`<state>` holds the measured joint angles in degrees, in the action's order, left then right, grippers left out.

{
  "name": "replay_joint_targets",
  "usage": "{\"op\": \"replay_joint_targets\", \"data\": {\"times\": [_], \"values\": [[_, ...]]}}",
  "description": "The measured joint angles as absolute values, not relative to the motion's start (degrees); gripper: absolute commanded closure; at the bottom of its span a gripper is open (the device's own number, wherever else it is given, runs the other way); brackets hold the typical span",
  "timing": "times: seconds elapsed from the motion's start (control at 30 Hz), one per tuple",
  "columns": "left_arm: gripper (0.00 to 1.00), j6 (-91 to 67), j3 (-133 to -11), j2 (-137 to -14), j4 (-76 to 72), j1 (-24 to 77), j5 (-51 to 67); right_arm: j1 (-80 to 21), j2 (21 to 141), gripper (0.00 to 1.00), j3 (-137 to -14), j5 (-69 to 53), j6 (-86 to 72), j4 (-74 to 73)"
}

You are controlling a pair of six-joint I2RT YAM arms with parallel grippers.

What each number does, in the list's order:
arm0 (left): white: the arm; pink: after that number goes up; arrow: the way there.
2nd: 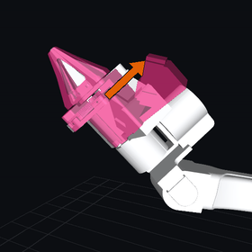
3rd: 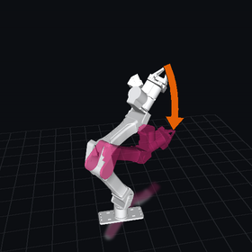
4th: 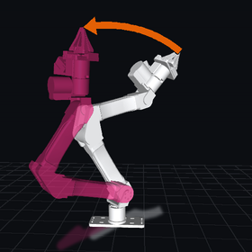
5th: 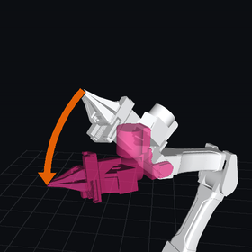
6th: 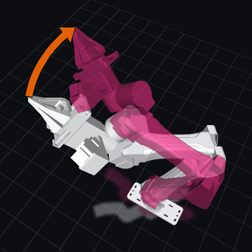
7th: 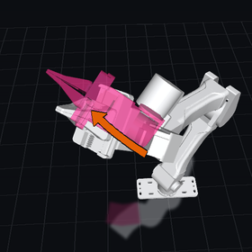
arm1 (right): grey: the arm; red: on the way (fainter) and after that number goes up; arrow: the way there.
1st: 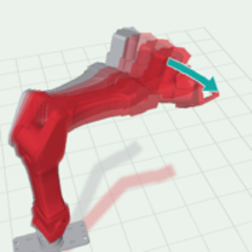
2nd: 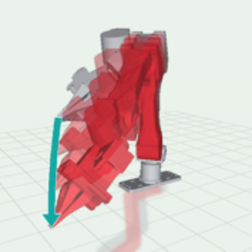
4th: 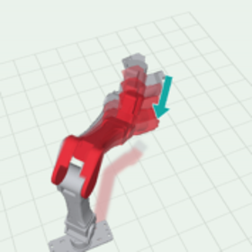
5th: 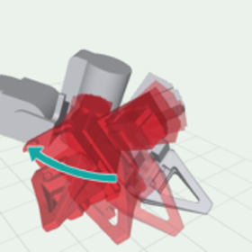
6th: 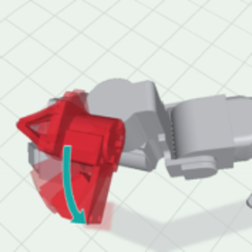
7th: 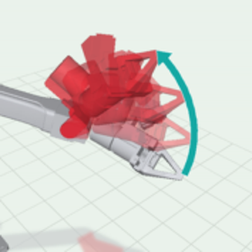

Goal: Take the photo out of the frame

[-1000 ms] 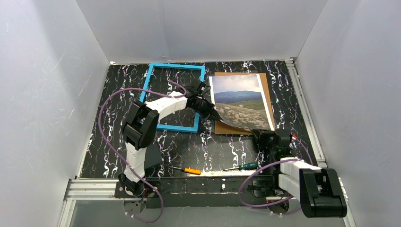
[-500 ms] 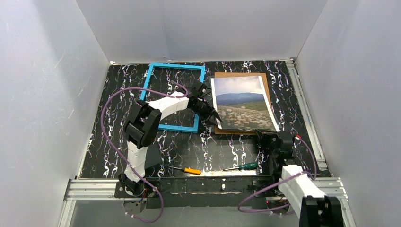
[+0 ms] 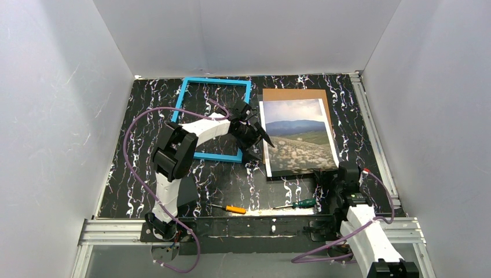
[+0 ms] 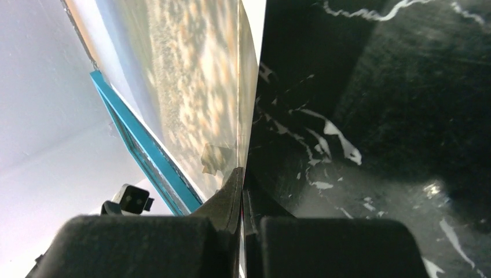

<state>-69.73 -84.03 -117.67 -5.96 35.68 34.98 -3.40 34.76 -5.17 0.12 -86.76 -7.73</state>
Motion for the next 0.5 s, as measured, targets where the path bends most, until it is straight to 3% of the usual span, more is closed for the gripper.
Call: {"op": "replay_joint_targets", "data": {"times": [0.5], "values": [[0.22, -52.27, -92.44, -118.91, 3.55, 32.42, 32.10, -3.40, 30.65, 0.99, -15.31, -1.02, -81.67, -25.78]]}}
